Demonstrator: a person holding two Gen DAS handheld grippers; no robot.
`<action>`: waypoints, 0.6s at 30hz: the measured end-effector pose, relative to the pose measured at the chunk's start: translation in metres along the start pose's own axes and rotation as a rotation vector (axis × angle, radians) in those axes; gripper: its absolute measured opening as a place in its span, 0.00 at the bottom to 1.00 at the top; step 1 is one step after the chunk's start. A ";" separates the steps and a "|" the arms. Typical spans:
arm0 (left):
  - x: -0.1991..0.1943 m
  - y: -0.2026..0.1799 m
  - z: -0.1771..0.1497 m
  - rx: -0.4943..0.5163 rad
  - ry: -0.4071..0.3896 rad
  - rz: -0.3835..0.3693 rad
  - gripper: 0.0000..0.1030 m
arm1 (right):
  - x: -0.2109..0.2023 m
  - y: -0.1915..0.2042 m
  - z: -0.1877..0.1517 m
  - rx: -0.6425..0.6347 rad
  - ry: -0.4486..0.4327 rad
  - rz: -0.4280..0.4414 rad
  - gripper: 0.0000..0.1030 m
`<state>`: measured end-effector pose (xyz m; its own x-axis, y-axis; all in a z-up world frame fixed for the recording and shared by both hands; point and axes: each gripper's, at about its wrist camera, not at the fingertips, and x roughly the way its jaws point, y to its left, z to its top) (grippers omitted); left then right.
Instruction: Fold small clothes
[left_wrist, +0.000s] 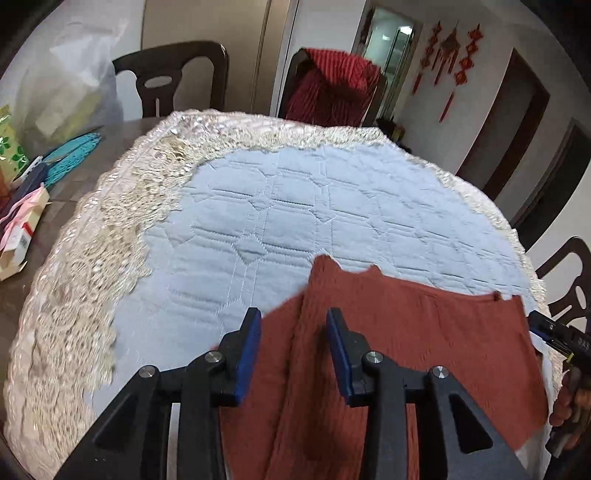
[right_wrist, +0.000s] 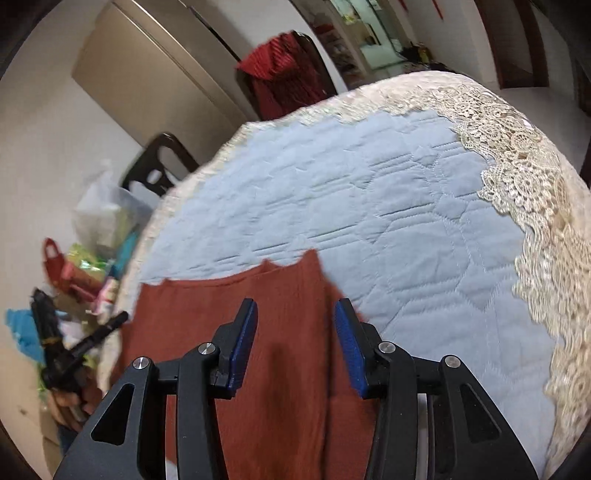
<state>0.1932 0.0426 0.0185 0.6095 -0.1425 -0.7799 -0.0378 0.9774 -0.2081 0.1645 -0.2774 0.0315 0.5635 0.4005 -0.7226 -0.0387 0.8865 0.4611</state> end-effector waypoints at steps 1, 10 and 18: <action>0.006 -0.001 0.002 0.001 0.021 -0.006 0.38 | 0.003 0.001 0.002 -0.014 0.003 -0.006 0.43; 0.012 -0.008 0.000 0.022 -0.022 -0.020 0.07 | 0.002 0.013 0.006 -0.093 -0.027 -0.067 0.05; 0.025 0.003 0.006 -0.023 0.004 -0.018 0.09 | 0.016 0.006 0.017 -0.072 0.003 -0.078 0.06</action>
<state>0.2126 0.0431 0.0021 0.6069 -0.1610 -0.7783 -0.0448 0.9708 -0.2357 0.1876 -0.2700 0.0313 0.5648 0.3306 -0.7561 -0.0543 0.9292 0.3656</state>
